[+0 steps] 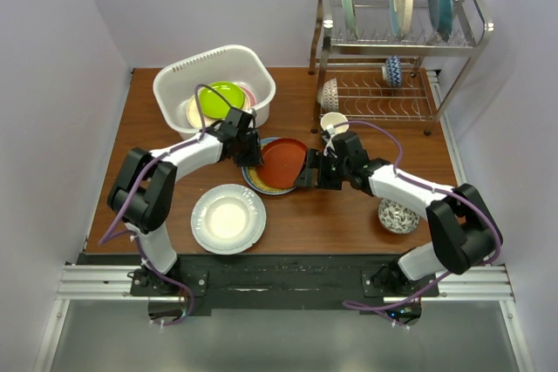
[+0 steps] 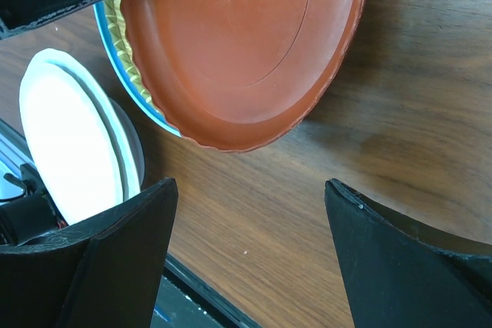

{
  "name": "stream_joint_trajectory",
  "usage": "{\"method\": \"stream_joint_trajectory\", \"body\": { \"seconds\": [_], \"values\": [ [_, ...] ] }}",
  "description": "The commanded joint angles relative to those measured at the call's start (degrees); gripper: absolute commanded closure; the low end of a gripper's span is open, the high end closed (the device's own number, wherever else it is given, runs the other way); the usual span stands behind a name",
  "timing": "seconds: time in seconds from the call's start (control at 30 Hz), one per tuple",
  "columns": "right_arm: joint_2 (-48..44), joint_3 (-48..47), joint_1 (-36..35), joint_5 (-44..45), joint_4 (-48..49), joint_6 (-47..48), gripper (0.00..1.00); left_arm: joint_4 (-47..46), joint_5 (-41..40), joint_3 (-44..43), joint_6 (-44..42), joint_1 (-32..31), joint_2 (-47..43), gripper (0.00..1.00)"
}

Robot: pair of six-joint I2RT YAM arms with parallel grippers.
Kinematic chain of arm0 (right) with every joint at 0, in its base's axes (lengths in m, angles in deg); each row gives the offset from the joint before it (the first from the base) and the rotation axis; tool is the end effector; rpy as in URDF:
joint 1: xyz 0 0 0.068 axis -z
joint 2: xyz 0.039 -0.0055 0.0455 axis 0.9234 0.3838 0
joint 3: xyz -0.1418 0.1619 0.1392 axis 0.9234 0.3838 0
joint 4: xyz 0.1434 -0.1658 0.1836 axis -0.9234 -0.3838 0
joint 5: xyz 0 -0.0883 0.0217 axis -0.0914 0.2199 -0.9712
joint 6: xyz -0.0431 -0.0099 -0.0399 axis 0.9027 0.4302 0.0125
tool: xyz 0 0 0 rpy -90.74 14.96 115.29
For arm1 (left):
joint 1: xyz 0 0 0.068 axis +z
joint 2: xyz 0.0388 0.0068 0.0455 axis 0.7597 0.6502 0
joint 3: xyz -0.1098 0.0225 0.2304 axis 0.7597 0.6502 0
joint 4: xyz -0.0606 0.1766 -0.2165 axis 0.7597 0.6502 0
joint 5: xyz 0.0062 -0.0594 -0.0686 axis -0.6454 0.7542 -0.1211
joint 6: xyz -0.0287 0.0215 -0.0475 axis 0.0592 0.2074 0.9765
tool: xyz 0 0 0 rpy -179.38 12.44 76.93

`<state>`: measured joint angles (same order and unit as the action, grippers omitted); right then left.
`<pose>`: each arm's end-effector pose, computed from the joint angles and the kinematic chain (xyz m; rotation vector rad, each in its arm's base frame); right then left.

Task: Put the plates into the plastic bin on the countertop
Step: Pick up the plate at the center of the board.

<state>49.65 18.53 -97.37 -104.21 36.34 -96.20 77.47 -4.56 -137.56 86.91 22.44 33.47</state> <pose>0.2733 0.1723 0.1513 -0.0456 2.5088 0.8676 0.3459 -0.1812 0.1410 -0.1172 2.6363 -0.5184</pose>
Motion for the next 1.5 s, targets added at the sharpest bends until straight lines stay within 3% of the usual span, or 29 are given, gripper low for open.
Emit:
{"method": "stream_joint_trajectory", "body": {
  "seconds": [0.0,0.07,0.2,0.23,0.3,0.57,0.93,1.47],
  "values": [
    [-1.4,0.3,0.2,0.8,1.3,-0.2,0.19,-1.2,2.2,1.5,1.9,-0.2,3.1,0.63],
    [-1.4,0.3,0.3,0.7,1.4,-0.2,0.19,-2.4,3.2,2.1,2.3,-0.4,3.5,0.64],
    [-1.3,0.2,0.2,0.7,1.2,-0.2,0.19,-2.3,3.2,2.2,2.5,-0.8,4.8,0.76],
    [-1.4,0.2,0.3,0.7,1.2,-0.2,0.19,-2.3,3.2,2.3,2.5,-0.8,4.9,0.88],
    [-1.5,0.2,0.4,0.8,1.1,-0.2,0.19,-2.2,3.0,2.8,2.3,-0.8,4.7,1.00],
    [-2.1,0.7,0.4,0.0,1.4,-0.2,0.17,-0.3,0.8,2.7,1.8,-0.8,2.3,1.00],
    [-5.3,1.9,0.4,-0.7,2.3,0.6,0.09,8.4,-4.4,-5.1,-0.4,-0.8,-1.7,1.00],
    [-8.5,4.4,0.3,-1.7,3.2,0.4,0.08,17.1,-7.7,-14.2,-2.4,-0.8,-8.7,1.00]
  ]
}}
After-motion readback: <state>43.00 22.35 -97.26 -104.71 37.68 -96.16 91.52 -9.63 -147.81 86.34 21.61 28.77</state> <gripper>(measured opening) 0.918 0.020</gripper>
